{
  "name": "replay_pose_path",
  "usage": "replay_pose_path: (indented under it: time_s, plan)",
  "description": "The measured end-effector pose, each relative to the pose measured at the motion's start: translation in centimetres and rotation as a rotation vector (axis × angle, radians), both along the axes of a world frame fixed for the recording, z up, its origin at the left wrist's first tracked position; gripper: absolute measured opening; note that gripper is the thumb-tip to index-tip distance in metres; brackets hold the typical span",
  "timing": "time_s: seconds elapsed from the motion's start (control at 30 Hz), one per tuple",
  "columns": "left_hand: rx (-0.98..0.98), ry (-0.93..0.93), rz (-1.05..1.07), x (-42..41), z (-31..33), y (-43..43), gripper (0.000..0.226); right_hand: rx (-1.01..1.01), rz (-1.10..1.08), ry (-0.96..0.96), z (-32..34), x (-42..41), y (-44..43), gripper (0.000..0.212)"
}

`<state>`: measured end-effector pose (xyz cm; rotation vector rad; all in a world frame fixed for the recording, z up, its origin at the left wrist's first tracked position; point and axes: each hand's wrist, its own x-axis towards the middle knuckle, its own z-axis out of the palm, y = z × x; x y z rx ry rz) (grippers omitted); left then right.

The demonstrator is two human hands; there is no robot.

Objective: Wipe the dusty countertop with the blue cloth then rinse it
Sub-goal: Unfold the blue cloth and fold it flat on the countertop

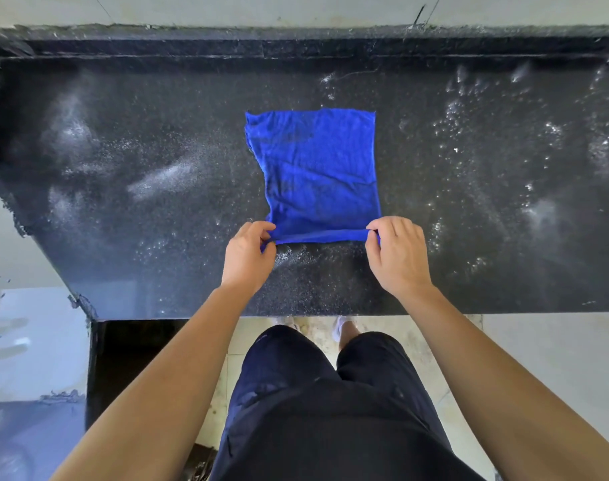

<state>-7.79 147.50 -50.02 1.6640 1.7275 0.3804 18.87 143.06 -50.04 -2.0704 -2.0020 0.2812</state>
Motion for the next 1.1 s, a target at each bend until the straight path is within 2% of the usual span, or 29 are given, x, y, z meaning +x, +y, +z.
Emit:
replay_pose_path:
  time_s: [0.1, 0.13, 0.2, 0.27, 0.33, 0.4, 0.5, 0.6, 0.77, 0.93, 1.1]
  plan:
    - [0.134, 0.062, -0.127, -0.4, 0.6, -1.8, 0.008, -0.038, 0.06, -0.03, 0.2, 0.2, -1.3, 0.013]
    - [0.083, 0.127, -0.205, -0.5, 0.7, -2.2, 0.011, -0.094, 0.088, -0.055, 0.0, 0.3, -1.7, 0.018]
    - [-0.154, 0.337, -0.355, -0.6, 1.0, -2.5, 0.03, -0.232, 0.167, -0.146, -0.3, 0.2, -2.4, 0.033]
    - [-0.35, 0.411, -0.307, -0.8, 1.2, -2.1, 0.038, -0.295, 0.202, -0.2, -0.8, 0.1, -2.4, 0.041]
    - [-0.349, 0.307, -0.083, -0.7, 1.3, -1.3, 0.032, -0.277, 0.177, -0.178, -1.0, -0.2, -1.4, 0.036]
    - [-0.244, 0.204, 0.146, -0.3, 1.2, 0.6, 0.026, -0.212, 0.161, -0.131, -1.0, -1.0, 0.2, 0.025]
    - [-0.173, 0.087, 0.318, 0.6, 0.6, 5.0, 0.024, -0.16, 0.198, -0.052, -1.3, -3.1, 3.1, 0.027]
    - [-0.164, 0.046, 0.332, 1.7, -0.7, 8.4, 0.029, -0.163, 0.239, 0.002, -2.2, -5.3, 5.5, 0.032]
    - [-0.226, 0.002, 0.335, 2.0, -2.3, 9.8, 0.016, -0.219, 0.253, 0.005, -3.1, -6.7, 7.1, 0.037]
    - [-0.199, 0.069, 0.247, 1.4, -2.2, 8.9, 0.017, -0.336, 0.135, 0.164, -2.6, -7.1, 11.0, 0.024]
    - [-0.18, 0.067, 0.262, 0.5, -1.8, 6.0, 0.02, -0.296, 0.079, 0.328, -2.1, -10.1, 17.7, 0.022]
